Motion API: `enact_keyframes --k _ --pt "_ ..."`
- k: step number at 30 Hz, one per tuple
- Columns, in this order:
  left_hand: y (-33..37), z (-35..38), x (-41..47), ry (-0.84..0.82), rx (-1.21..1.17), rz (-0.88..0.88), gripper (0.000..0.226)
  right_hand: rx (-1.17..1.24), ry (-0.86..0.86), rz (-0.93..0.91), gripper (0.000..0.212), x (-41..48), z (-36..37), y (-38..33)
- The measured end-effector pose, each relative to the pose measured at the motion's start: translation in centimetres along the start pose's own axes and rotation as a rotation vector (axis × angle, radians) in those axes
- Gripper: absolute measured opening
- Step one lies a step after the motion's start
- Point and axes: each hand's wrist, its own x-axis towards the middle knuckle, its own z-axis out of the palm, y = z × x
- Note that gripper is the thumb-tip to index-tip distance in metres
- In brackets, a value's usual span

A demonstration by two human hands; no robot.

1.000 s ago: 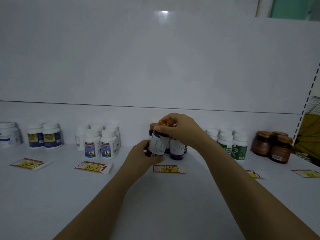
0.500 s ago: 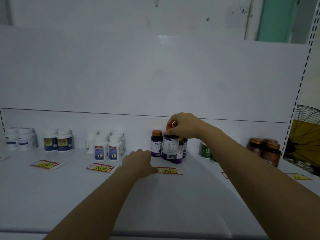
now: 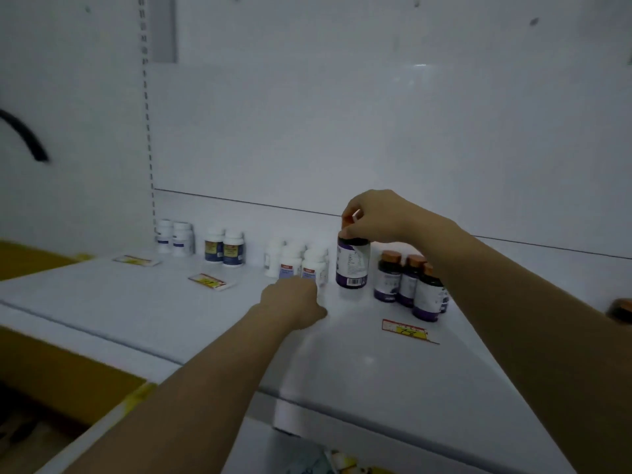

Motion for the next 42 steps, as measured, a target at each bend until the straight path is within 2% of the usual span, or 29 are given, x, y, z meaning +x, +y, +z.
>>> enact_keyframes --k 7,12,18,21,23,24,26,28,38,42 --pt "-12.6 -3.4 -5.1 0.04 0.015 -0.271 0.045 0.054 -0.053 -0.249 0.031 4.4 3.9 -11.7" --pt "-22.5 -6.5 -11.5 0.086 -0.051 -0.495 0.047 0.155 -0.083 -0.449 0.031 6.4 7.6 -23.6" --pt "-35.5 -8.3 -20.0 0.108 -0.069 -0.772 0.027 0.324 -0.134 -0.654 0.033 7.1 11.6 -37.9" --pt "-40.7 -8.7 -23.7 0.153 -0.095 -0.871 0.038 0.37 -0.177 -0.726 0.034 7.7 13.9 -44.3" --pt "-44.1 -8.5 -25.7 0.138 -0.086 -0.933 0.031 0.378 -0.211 -0.767 0.035 8.3 15.7 -48.2" --pt "-45.7 -8.2 -26.4 0.121 -0.083 -0.955 0.03 0.381 -0.228 -0.789 0.035 8.6 16.7 -50.1" --pt "-49.1 -7.6 -27.5 0.087 -0.079 -0.999 0.048 0.378 -0.252 -0.828 0.036 9.6 18.8 -53.6" --pt "-52.8 -6.8 -27.8 0.074 -0.08 -1.032 0.052 0.37 -0.278 -0.855 0.038 11.2 21.1 -56.8" --pt "-69.5 -4.6 -21.2 0.021 -0.053 -1.075 0.034 0.345 -0.387 -0.875 0.035 24.4 31.7 -69.1" --pt "-76.9 -4.2 -16.8 -0.008 -0.013 -1.032 0.046 0.279 -0.436 -0.82 0.036 30.8 36.6 -72.8"
